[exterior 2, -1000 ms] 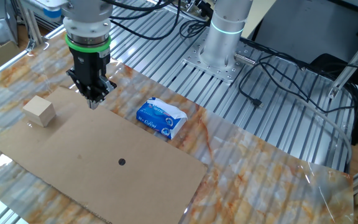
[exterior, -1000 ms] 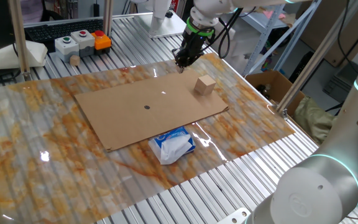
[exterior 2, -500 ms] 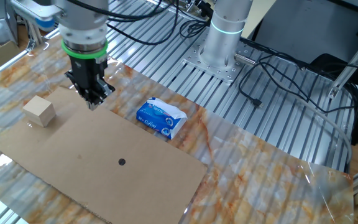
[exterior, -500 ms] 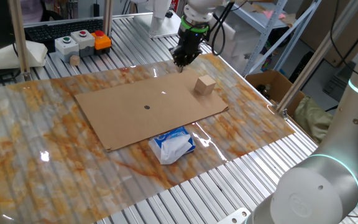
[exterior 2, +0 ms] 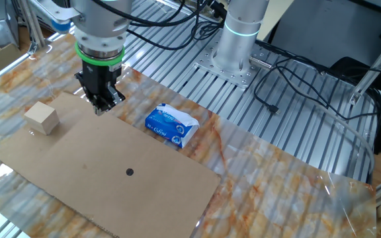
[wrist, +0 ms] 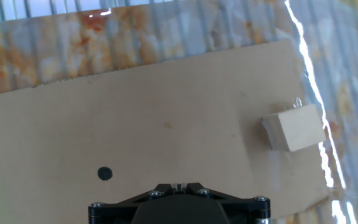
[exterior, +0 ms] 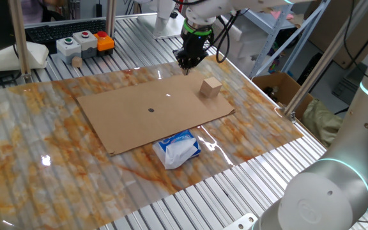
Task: Grab the block and place it at the designated location
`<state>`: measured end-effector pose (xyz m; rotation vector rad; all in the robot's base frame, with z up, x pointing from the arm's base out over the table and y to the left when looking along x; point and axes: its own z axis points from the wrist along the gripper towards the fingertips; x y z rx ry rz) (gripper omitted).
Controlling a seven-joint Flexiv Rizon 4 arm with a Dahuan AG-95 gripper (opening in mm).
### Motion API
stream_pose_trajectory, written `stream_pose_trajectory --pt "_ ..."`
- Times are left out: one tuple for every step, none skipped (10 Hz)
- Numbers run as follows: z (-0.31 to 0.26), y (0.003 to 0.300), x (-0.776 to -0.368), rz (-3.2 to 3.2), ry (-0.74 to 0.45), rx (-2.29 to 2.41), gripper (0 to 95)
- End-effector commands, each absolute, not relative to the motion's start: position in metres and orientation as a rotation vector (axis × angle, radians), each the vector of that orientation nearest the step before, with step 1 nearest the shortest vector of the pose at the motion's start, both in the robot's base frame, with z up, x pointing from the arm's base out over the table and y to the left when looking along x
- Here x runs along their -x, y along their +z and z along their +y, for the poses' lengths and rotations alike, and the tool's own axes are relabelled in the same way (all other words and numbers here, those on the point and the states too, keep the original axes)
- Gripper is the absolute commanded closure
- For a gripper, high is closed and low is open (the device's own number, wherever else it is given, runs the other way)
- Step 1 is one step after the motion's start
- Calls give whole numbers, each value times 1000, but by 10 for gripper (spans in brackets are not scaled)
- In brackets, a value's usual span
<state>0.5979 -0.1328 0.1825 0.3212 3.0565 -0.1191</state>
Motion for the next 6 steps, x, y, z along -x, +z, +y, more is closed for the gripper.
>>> stream_pose_trajectory --pt "-133 182 -598 3125 24 -212 950" --pt "-133 182 -598 3123 24 -233 950" --pt "-133 182 -598 3119 19 -262 950" --pt "-133 182 -598 3118 19 -270 950" --pt "-133 182 -598 3108 19 -297 950" --pt "-133 182 -598 3110 21 -286 950"
